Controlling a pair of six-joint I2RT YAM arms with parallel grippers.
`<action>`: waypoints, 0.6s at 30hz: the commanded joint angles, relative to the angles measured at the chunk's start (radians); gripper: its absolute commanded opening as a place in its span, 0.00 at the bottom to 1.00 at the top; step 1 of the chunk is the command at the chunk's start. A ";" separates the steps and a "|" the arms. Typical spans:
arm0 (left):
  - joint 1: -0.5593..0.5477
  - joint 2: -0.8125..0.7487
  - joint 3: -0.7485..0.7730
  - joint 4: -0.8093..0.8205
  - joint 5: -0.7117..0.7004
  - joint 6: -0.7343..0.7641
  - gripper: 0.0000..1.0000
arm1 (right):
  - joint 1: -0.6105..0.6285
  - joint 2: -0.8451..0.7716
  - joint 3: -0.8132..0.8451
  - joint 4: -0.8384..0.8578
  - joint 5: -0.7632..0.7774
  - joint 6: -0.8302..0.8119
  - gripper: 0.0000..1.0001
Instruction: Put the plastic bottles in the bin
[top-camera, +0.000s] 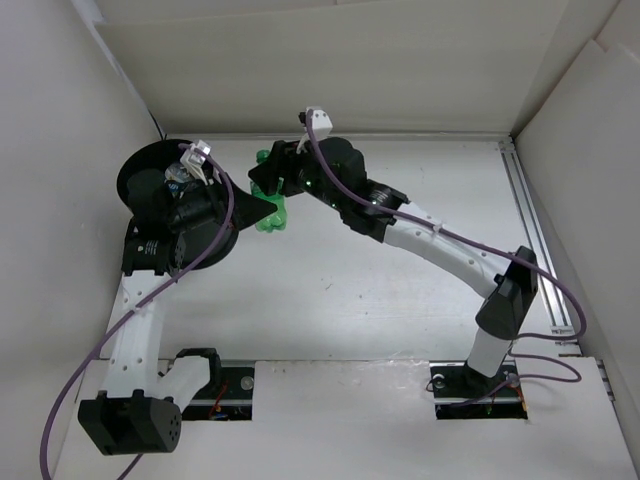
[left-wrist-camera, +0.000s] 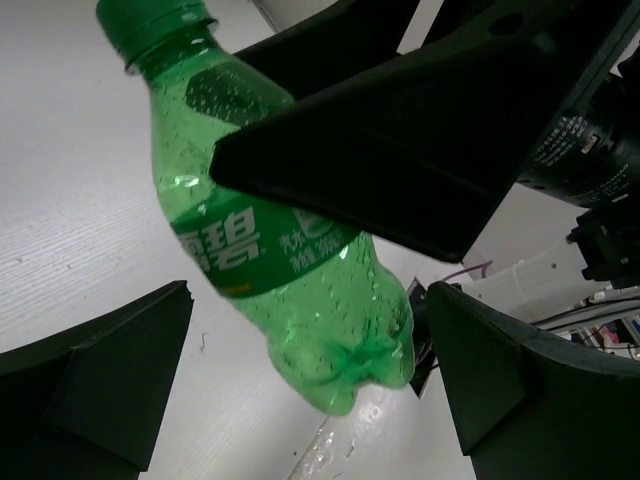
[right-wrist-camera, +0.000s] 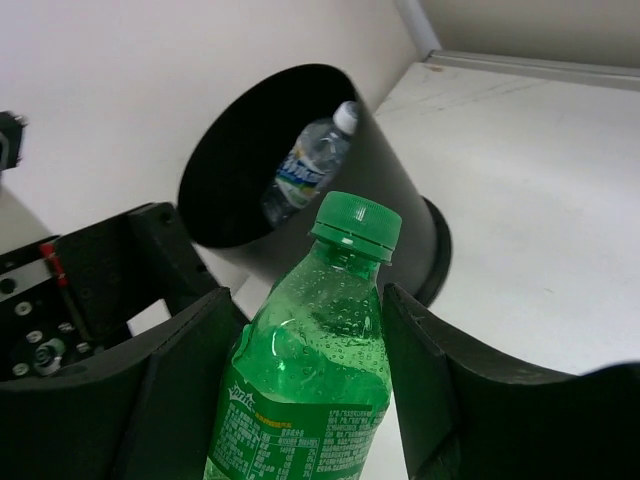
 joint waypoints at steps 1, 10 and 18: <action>0.001 -0.006 0.002 0.078 0.049 -0.020 1.00 | 0.035 -0.004 0.062 0.126 -0.028 0.010 0.00; 0.001 0.013 -0.017 0.140 0.061 -0.067 0.52 | 0.053 0.005 0.053 0.241 -0.061 0.021 0.01; 0.001 0.057 0.161 0.034 -0.229 -0.049 0.12 | 0.027 -0.024 0.004 0.250 -0.038 -0.036 1.00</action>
